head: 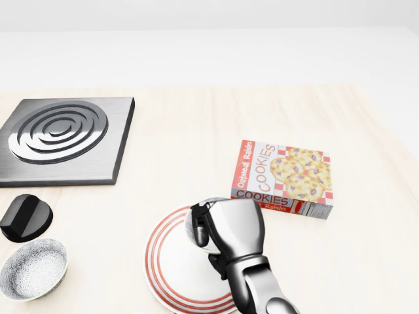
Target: Pick the akita bowl next to the plate and place it on the plate.
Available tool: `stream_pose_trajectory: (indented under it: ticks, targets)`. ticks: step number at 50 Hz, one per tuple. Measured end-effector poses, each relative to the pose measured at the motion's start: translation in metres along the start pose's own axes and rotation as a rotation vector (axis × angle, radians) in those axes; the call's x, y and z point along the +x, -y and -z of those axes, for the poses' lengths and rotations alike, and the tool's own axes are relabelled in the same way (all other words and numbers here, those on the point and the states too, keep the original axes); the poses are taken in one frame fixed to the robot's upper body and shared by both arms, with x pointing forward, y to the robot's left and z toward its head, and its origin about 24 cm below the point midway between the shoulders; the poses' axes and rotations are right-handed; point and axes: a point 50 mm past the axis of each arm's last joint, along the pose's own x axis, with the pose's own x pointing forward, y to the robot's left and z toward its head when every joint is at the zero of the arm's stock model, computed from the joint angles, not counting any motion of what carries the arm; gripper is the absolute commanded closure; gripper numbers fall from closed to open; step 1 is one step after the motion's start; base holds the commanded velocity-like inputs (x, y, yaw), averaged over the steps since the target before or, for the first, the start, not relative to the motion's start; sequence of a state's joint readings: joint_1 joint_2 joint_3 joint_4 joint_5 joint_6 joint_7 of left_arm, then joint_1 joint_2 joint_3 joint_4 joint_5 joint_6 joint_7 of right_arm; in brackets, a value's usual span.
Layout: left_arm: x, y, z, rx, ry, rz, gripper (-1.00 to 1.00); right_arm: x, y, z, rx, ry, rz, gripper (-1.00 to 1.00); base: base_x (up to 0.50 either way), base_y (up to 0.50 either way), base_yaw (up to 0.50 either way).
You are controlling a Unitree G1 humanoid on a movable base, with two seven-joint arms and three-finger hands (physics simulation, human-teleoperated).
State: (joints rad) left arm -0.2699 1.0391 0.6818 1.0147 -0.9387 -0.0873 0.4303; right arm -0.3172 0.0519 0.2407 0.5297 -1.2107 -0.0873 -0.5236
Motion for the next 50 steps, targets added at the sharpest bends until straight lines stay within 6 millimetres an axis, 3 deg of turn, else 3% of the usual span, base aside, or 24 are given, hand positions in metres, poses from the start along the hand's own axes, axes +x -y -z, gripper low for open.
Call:
stream_pose_trajectory:
  ticks: [50]
  targets:
    - [0.0,0.001,0.003,0.002,-0.01,0.006,-1.0,0.0,-0.027,0.001,-0.072,0.022,-0.147,1.0,0.0,0.0,0.0]
